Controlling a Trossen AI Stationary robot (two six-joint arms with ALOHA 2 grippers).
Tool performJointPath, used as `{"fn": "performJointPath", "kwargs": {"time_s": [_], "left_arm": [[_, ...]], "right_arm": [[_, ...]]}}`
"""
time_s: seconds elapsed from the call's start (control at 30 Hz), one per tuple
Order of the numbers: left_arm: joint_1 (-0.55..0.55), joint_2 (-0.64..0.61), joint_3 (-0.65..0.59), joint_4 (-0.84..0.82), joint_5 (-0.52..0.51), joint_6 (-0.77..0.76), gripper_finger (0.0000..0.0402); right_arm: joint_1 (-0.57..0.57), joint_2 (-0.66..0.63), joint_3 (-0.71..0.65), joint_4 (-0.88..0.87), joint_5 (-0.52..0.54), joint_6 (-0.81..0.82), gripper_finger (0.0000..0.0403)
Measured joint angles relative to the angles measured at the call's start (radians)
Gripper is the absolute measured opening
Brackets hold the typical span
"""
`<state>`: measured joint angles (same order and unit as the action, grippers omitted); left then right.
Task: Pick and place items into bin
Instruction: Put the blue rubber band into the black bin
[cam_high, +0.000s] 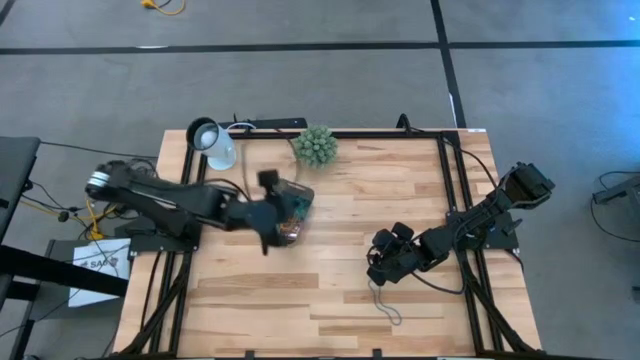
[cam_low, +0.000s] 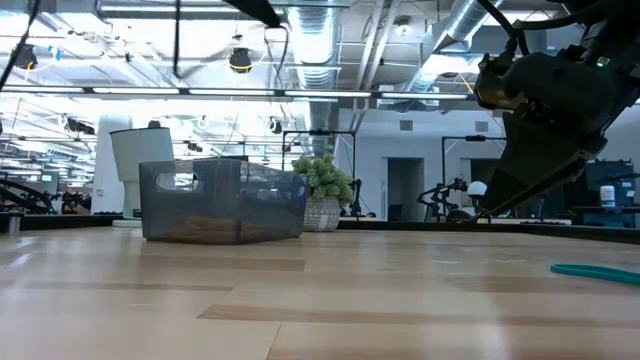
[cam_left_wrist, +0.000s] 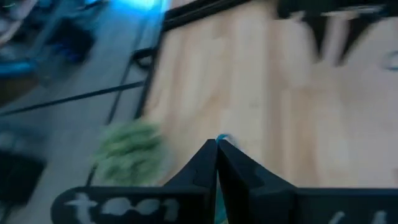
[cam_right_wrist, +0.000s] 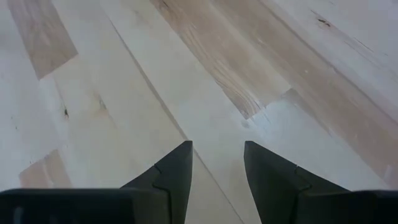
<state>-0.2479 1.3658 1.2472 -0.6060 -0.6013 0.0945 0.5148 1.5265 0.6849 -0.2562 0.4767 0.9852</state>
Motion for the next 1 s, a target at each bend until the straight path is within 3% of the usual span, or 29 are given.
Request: {"fn": "performJointPath", "kwargs": {"time_s": [0.1,0.23,0.37,0.47,0.57,0.77,1.0], "left_arm": [[0.029,-0.049,0.0,-0.117,-0.053,-0.055,0.0],[0.104,-0.05,-0.022,-0.192,-0.042,-0.106,0.0],[0.201,-0.029,-0.129,-0.083,0.12,-0.089,0.0],[0.271,-0.015,-0.23,0.098,0.233,-0.056,0.0],[0.334,0.002,-0.311,0.222,0.27,-0.024,0.0],[0.432,0.042,-0.39,0.254,0.314,-0.048,0.0],[0.459,0.125,-0.432,0.265,0.423,-0.055,0.0001]], "right_arm": [[0.0,0.0,0.0,0.002,0.001,0.0,0.014],[0.0,0.0,0.0,0.003,0.001,0.001,0.014],[0.0,0.0,0.0,0.003,0.001,0.001,0.014],[0.0,0.0,0.0,0.007,0.002,0.001,0.014],[0.0,0.0,0.0,0.01,0.003,0.001,0.014],[0.0,0.0,0.001,0.003,0.004,0.0,0.014],[0.0,0.0,0.0,0.006,0.021,-0.024,0.014]]}}
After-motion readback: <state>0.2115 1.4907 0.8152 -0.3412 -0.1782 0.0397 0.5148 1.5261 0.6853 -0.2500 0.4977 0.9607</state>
